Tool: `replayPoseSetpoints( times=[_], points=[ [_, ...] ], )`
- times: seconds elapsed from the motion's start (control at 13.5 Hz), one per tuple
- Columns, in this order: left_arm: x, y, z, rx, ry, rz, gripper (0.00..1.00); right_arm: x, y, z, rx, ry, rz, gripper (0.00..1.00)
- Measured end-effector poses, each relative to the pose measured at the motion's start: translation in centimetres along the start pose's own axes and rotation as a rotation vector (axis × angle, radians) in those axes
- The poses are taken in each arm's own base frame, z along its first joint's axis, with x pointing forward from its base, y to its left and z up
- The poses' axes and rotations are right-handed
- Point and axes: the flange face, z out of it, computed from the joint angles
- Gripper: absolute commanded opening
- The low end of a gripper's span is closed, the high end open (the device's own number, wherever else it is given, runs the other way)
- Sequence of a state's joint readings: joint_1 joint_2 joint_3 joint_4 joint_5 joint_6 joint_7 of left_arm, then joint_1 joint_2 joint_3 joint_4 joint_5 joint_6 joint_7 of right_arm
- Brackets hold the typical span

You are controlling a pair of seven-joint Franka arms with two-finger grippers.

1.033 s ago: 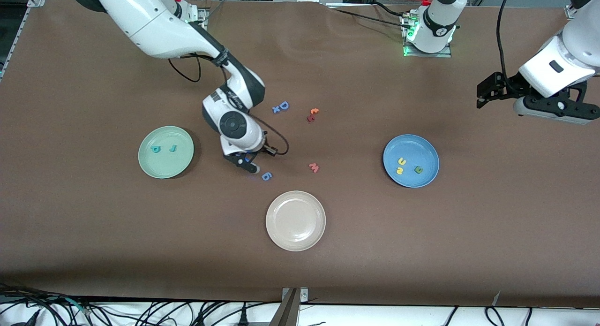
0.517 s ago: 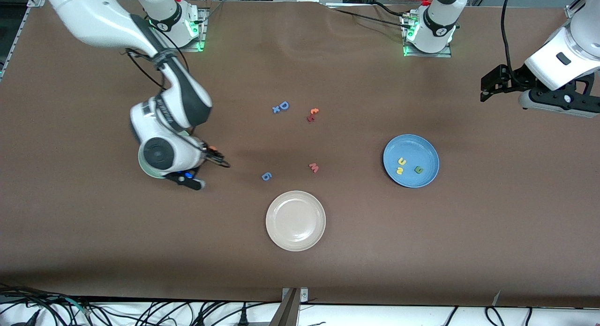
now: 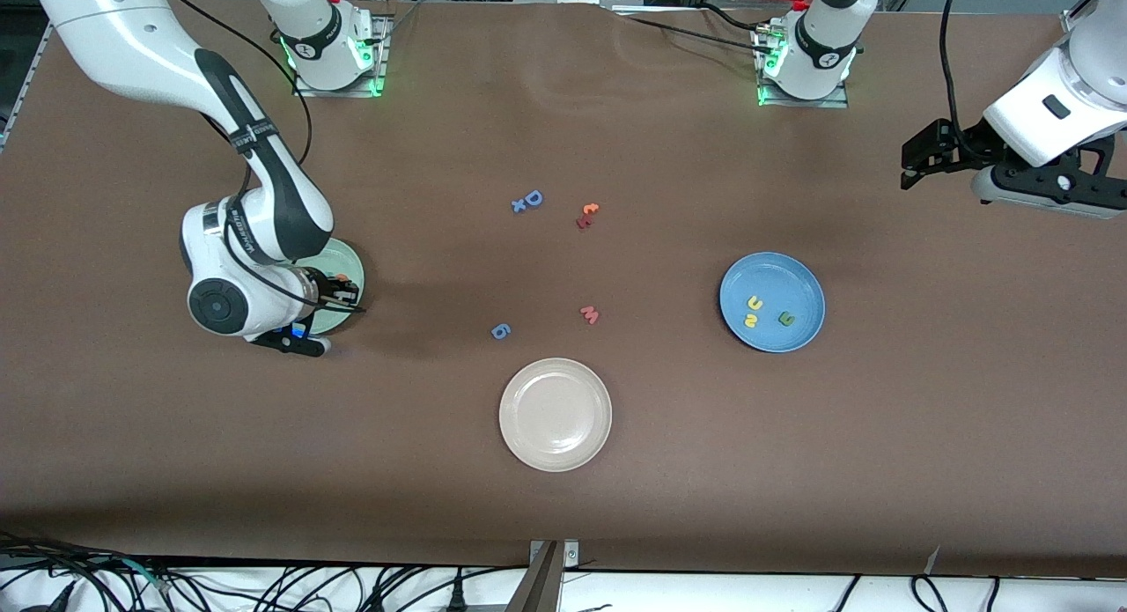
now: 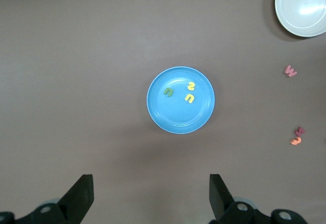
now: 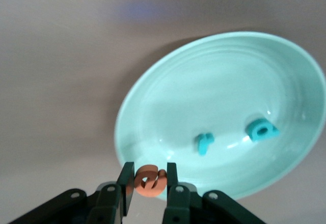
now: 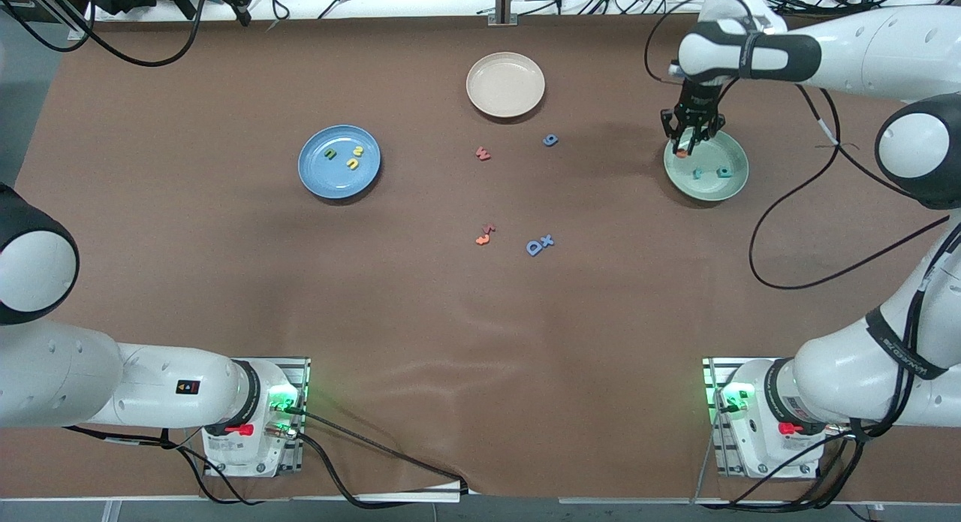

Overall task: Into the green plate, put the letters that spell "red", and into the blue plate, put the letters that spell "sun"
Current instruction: 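Drop the orange e onto the green plate with the right gripper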

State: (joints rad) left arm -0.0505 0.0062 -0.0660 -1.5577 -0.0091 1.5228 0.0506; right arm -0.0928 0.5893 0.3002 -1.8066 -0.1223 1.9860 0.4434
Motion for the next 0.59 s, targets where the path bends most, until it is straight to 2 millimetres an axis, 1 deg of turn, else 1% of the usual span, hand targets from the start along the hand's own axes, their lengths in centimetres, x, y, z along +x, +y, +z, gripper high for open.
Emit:
replayPoseSetpoints(
  times=[0.07, 0.15, 0.22, 0.37, 0.44, 0.52, 0.59],
  points=[
    [-0.2, -0.2, -0.3, 0.006, 0.005, 0.001, 1.0, -0.2, 0.6, 1.5, 0.0, 0.003, -0.011, 0.32],
    [-0.3, -0.6, -0.5, 0.008, 0.008, 0.006, 1.0, -0.3, 1.0, 2.3, 0.0, 0.004, -0.016, 0.73],
    [-0.4, -1.3, -0.5, 0.007, 0.006, 0.016, 1.0, -0.4, 1.2, 2.5, 0.0, 0.006, -0.019, 0.99],
    [-0.7, -3.7, -0.5, 0.006, 0.005, 0.069, 1.0, -0.4, 1.4, 2.0, 0.0, 0.016, -0.019, 0.99],
    [-0.9, -5.4, -0.6, 0.004, 0.007, 0.099, 1.0, -0.5, 1.4, 1.2, 0.002, 0.03, -0.018, 0.99],
    [-1.4, -7.5, -0.7, -0.005, 0.012, 0.118, 1.0, -0.6, 1.5, -0.3, 0.005, 0.055, -0.017, 0.99],
    [-1.9, -9.5, -0.9, -0.025, 0.021, 0.109, 1.0, -0.8, 1.6, -2.4, 0.009, 0.09, -0.016, 0.99]
  ],
)
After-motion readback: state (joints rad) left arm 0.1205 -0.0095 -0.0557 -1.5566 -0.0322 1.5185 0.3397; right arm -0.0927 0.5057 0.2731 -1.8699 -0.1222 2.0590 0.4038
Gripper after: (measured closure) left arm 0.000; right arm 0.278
